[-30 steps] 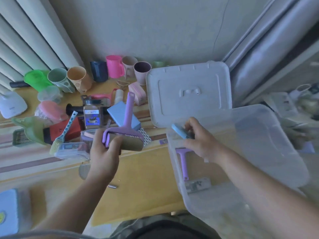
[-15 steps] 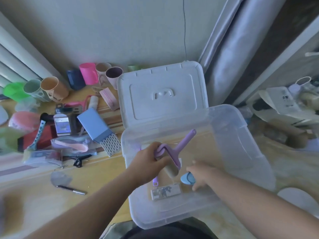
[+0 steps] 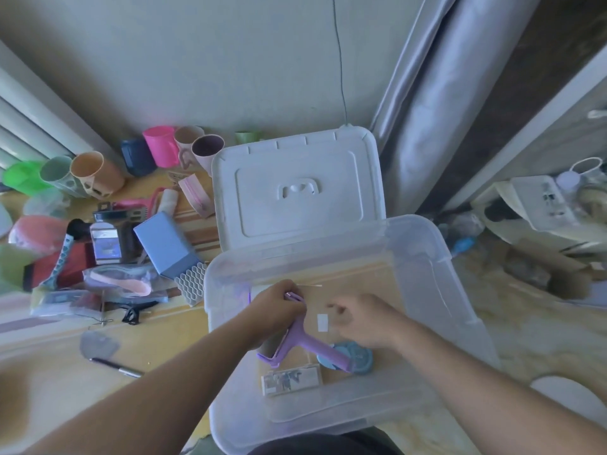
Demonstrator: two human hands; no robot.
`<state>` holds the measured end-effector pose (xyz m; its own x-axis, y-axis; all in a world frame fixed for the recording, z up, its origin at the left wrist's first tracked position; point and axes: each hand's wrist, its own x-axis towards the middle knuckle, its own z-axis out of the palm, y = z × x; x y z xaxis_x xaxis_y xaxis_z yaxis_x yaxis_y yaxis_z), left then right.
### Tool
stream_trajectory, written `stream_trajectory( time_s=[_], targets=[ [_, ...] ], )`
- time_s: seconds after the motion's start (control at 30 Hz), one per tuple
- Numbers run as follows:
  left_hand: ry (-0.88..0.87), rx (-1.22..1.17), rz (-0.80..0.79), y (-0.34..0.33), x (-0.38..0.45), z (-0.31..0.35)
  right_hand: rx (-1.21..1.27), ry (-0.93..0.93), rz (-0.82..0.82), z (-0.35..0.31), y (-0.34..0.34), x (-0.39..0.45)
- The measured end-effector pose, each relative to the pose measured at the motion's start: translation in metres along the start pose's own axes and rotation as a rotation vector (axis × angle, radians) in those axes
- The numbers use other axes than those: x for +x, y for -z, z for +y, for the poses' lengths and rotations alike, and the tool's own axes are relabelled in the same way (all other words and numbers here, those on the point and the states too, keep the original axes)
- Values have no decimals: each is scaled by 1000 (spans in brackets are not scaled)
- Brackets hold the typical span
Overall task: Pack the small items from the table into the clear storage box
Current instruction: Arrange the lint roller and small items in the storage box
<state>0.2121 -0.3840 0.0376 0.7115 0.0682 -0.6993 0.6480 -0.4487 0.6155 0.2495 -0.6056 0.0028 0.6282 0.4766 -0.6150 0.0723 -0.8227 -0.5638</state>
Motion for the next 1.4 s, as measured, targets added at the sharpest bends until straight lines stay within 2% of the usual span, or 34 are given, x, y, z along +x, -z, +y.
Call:
stream_trajectory(
  time_s=[0.07,0.13,0.2,0.23,0.33,0.4,0.5,0.6,0.7,0.87,1.0,1.13,1.2,1.3,1.4],
  targets=[
    [-10,-50,5,-5,6,7,-1,66,-121,-19,-9,0],
    [-50,-24,21,-9,11,11,-45,123,-114,-21,-18,5],
    [-106,1,49,-12,15,7,-19,92,-57,-13,-21,10],
    [-129,15,76,-11,16,2,52,38,-9,-7,-23,14],
    [-156,215,178,-6,16,-16,460,-288,133,17,-36,35],
    [-95,373,146,-5,13,-28,588,-438,163,28,-42,49],
    [-77,610,65,-8,5,-44,573,-471,134,30,-53,65],
    [-150,744,101,-11,-3,-51,573,-442,101,23,-68,79],
    [-210,824,148,-15,-8,-53,452,-395,105,21,-77,82],
    [-265,938,183,-17,-8,-56,167,-356,269,33,-65,64],
    [-411,894,237,-15,-10,-52,-99,-248,490,32,-45,54],
    [-671,608,313,11,-14,-42,-229,-68,512,11,-29,48],
    [-748,453,380,41,-18,-38,-254,54,581,-13,-24,44],
    [-736,330,564,98,-19,-50,-253,282,734,-66,-22,43],
    [-563,281,667,155,-14,-87,-253,509,856,-134,-29,49]
  ],
)
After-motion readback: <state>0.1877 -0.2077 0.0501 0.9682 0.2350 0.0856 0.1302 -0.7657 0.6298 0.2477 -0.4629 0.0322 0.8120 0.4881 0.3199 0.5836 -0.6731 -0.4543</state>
